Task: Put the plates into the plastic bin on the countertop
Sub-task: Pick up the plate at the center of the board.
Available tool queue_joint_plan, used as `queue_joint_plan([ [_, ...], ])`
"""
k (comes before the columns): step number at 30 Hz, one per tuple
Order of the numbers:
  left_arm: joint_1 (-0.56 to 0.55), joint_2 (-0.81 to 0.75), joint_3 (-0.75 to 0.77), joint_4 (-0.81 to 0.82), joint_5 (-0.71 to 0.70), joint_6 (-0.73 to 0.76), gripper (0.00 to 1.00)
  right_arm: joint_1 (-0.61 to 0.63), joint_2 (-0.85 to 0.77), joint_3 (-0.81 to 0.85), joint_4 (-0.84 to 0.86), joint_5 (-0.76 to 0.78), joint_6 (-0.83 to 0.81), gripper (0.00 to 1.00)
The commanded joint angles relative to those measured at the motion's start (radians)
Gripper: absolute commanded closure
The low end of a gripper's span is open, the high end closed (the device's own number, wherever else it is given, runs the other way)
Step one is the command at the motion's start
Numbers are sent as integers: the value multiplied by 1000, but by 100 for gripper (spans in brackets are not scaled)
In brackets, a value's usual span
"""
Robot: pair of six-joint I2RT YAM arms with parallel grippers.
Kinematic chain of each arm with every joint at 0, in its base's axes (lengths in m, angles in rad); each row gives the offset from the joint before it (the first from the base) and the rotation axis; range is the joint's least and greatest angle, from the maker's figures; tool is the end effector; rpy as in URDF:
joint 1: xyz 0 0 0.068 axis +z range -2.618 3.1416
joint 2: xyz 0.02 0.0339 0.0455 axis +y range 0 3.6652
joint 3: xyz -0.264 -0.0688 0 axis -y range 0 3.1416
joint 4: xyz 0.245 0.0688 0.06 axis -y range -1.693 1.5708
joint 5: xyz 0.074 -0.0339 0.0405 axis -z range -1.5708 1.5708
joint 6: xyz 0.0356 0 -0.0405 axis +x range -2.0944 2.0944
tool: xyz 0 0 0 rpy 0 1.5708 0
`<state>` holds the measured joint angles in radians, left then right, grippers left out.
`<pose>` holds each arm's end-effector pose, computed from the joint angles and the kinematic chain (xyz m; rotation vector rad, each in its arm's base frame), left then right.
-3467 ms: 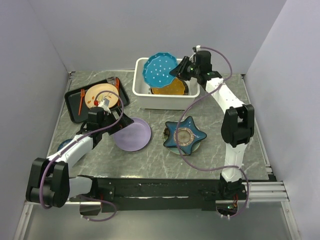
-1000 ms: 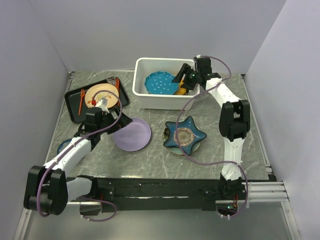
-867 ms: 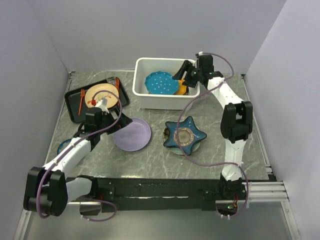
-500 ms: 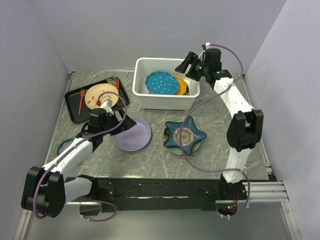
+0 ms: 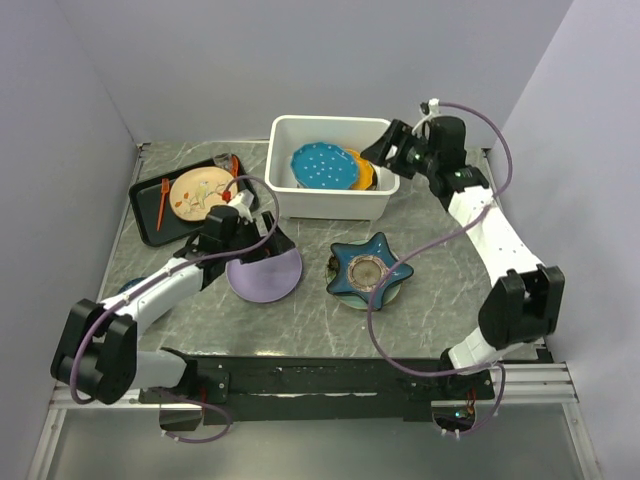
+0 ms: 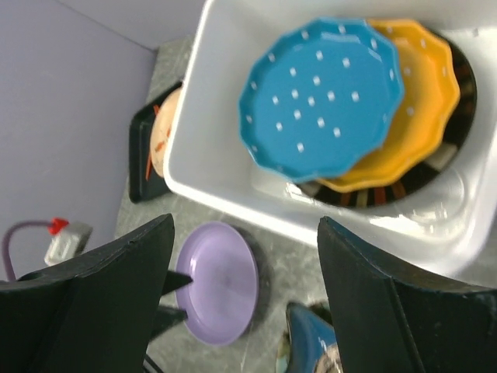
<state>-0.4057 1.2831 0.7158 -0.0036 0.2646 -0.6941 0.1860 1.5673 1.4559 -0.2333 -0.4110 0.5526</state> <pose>0.2491 -0.1171 0.2270 -0.1621 2.2594 -0.9013 0.3606 0.0823 0.3739 0.0749 1.9861 0.8816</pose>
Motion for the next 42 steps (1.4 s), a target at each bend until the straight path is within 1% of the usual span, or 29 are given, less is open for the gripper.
queue_joint_plan([
  [1,-8,27,66,18,-31,44,1,-3,-114,-115,22,15,-36,19],
  [3,-8,56,96,-24,-45,65,1,6,-162,-159,14,46,-39,19],
  [5,-8,77,114,-29,-39,76,1,23,-187,-213,3,70,-46,19],
  [9,-8,101,131,-19,-30,73,1,84,-228,-284,-8,129,-54,19],
  [12,-7,108,136,-24,-41,73,1,160,-221,-301,-14,173,-60,19],
  [13,-7,105,134,-27,-47,74,1,199,-211,-293,-18,198,-65,19],
  [16,-1,82,116,-33,-74,68,1,272,-164,-267,-20,205,-54,20],
  [20,50,15,65,-29,-65,38,1,338,-69,-213,-26,232,-49,20],
  [27,145,-171,7,-121,-99,31,1,431,105,-103,-50,242,-59,22],
  [33,183,-290,-27,-179,-139,16,1,481,177,-114,-23,225,-37,24],
  [36,194,-307,-22,-202,-146,22,1,504,200,-118,-17,219,-34,25],
  [42,200,-285,-9,-214,-145,30,1,543,226,-129,-18,245,-28,28],
])
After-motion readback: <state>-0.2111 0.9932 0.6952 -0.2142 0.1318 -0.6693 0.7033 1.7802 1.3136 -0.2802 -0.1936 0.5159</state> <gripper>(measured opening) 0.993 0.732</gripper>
